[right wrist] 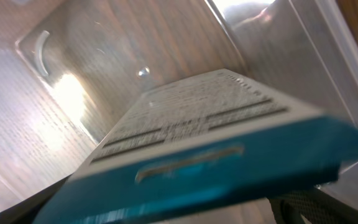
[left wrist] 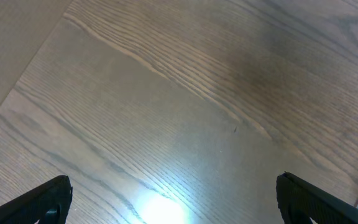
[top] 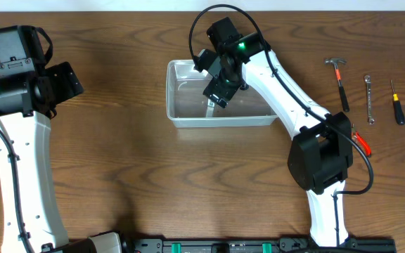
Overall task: Pack container
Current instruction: 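Lift the box with the right gripper and carry it over the container, then lower the box into the container and open the right gripper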
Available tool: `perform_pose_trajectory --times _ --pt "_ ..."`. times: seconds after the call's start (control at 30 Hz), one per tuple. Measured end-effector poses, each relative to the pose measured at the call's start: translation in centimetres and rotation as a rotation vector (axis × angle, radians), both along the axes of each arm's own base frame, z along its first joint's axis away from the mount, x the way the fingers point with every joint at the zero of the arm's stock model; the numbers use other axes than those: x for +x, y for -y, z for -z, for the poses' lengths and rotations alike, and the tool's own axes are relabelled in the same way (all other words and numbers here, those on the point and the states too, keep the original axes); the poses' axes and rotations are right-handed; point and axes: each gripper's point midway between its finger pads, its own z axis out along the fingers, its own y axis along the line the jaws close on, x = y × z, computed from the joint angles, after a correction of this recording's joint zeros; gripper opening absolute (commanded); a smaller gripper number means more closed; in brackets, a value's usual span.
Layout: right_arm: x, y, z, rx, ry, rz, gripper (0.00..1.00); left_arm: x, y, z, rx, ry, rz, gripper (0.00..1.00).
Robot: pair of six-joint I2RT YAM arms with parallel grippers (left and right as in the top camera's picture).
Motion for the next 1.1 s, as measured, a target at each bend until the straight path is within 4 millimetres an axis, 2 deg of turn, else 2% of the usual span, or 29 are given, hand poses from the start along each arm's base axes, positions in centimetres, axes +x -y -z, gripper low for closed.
perform_pose_trajectory --times 0.37,0.77,0.9,1.1 --pt "-0.4 -2.3 -0.4 0.091 -0.008 -0.041 0.99 0.0 0.0 0.0 0.0 0.0 0.0 0.98" --pt "-3.5 -7.4 -0.7 0.135 -0.015 -0.157 0.99 0.0 0.0 0.0 0.0 0.0 0.0 0.98" --pt "-3.7 -7.6 -0.6 0.126 -0.01 -0.162 0.99 0.0 0.0 0.0 0.0 0.0 0.0 0.98" --pt "-3.1 -6.6 -0.5 0.11 -0.01 -0.125 0.99 0.0 0.0 0.0 0.0 0.0 0.0 0.98"
